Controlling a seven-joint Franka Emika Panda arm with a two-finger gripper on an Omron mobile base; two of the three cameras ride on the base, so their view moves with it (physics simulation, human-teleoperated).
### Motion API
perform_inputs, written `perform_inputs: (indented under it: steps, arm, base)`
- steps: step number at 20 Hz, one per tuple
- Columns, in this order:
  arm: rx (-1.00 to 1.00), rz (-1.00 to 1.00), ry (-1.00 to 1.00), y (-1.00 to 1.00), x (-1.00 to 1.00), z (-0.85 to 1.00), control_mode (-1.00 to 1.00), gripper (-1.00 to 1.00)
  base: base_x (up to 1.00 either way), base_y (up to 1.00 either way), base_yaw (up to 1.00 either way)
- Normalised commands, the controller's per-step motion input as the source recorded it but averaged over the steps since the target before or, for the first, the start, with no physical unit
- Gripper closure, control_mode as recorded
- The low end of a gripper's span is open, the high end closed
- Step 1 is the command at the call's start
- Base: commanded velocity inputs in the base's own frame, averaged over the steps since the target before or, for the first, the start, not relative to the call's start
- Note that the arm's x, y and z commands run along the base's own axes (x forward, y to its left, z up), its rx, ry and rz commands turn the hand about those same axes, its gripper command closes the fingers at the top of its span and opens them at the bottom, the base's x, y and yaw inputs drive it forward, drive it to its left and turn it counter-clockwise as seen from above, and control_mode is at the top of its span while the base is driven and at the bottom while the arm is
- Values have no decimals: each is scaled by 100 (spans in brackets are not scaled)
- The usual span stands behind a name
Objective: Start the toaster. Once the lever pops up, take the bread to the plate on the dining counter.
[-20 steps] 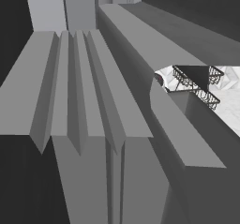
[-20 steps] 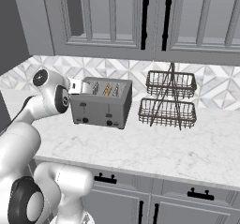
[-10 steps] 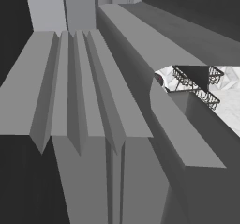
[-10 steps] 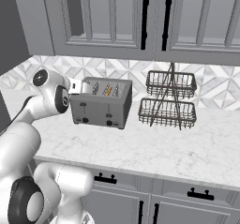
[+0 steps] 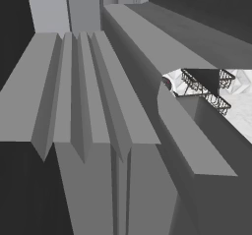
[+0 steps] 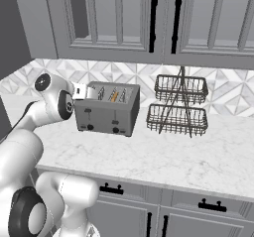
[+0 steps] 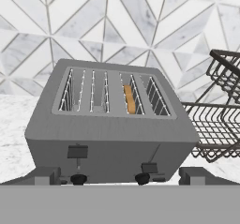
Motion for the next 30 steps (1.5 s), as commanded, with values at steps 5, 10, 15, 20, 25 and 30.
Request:
perform_inputs:
  steps: [5,10,15,20,25,30]
  arm:
    - [0,0,0,0,0,0,-100,-100]
    - [0,0,0,0,0,0,-100,-100]
    - [0,0,0,0,0,0,-100,-100]
    - [0,0,0,0,0,0,-100,-100]
    - [0,0,0,0,0,0,-100,-100]
    - [0,0,0,0,0,0,-100,-100]
  base:
    - [0,0,0]
    - [0,0,0]
    - [0,0,0]
    - [0,0,0]
    - [0,0,0]
    - [0,0,0]
